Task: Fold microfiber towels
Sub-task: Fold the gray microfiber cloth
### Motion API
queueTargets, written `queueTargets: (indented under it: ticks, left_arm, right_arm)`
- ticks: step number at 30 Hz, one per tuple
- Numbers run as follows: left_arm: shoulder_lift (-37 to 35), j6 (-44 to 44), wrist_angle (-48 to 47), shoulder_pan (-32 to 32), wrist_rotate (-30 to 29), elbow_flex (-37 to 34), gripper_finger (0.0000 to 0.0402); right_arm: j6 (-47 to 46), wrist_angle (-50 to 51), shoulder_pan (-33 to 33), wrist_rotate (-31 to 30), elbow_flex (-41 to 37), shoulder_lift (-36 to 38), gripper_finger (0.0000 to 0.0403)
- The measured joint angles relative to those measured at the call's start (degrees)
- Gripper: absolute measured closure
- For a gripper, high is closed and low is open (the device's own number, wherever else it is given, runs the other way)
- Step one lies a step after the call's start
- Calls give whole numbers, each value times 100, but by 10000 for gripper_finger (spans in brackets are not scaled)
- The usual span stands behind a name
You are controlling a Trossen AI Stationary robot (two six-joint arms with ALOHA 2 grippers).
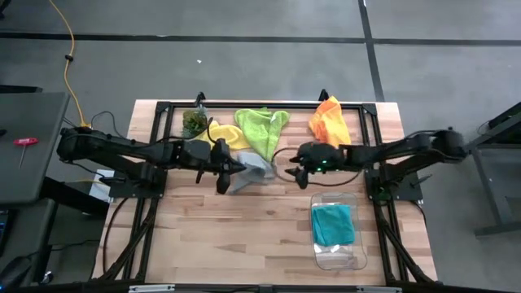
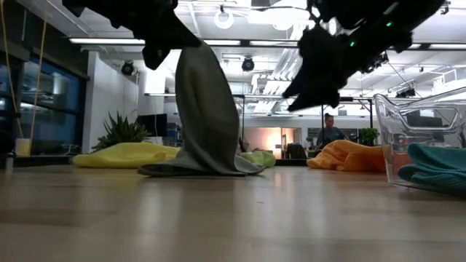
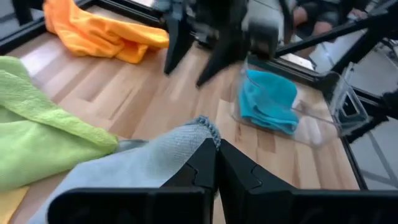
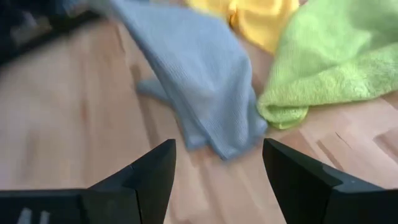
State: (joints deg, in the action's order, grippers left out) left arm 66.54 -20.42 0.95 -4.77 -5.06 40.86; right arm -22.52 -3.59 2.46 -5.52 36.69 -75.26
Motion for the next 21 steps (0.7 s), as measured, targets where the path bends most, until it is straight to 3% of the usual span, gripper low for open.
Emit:
queueTargets:
  ticks: [7, 12, 21]
  left_arm:
    - [0, -236, 17, -12, -196, 0, 401]
    - [0, -308, 20, -14, -302, 0, 402]
    - [0, -493, 31, -14, -468, 0, 401]
  right_arm:
    - [1221, 279, -149, -34, 598, -1256, 169]
    - [2378, 457, -318, -441, 1025, -1996, 169]
    - [3395, 533, -523, -933, 1591, -2938, 169]
